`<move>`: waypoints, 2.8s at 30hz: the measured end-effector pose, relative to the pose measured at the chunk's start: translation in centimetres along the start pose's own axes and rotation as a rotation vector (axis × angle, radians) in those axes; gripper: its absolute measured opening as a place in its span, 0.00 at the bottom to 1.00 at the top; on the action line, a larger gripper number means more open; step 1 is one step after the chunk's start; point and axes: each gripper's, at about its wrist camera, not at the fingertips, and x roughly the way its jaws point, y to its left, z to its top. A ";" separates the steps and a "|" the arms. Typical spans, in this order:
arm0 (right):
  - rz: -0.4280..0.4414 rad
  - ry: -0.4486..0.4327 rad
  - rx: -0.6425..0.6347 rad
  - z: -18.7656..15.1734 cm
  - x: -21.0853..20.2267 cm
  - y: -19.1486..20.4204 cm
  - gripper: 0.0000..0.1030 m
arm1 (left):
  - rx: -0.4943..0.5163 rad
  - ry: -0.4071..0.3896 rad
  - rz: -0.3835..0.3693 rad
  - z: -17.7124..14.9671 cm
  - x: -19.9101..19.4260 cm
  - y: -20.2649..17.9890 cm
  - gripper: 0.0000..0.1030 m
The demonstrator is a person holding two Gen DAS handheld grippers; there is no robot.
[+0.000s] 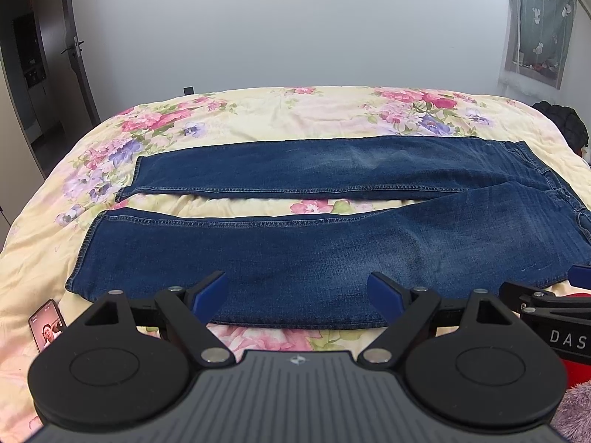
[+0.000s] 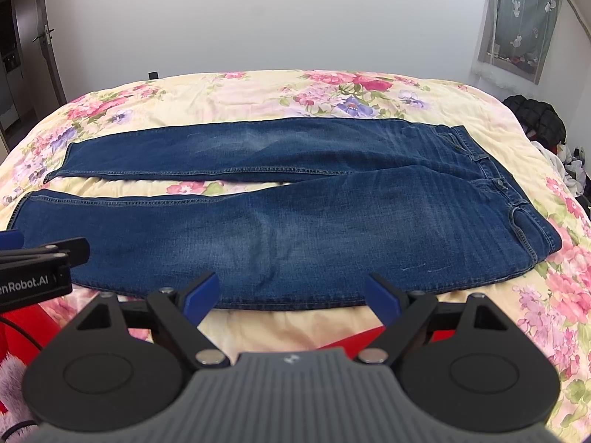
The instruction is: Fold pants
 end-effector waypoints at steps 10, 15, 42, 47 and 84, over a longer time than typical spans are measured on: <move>-0.009 -0.007 -0.001 0.1 -0.1 -0.1 0.80 | -0.002 -0.004 -0.001 0.1 0.0 0.2 0.96; -0.008 -0.008 -0.001 0.0 -0.2 -0.1 0.80 | -0.002 -0.003 -0.001 0.2 0.0 0.2 0.96; -0.157 -0.097 0.009 2.7 7.0 -15.9 0.79 | 0.044 -0.019 0.143 3.5 7.9 11.7 0.56; -0.216 -0.068 -0.027 2.5 9.4 -19.9 0.64 | 0.051 0.020 0.128 4.2 10.6 15.9 0.53; -0.322 0.082 0.021 -0.8 12.4 -30.4 0.66 | 0.914 0.449 0.080 -4.0 18.5 13.8 0.23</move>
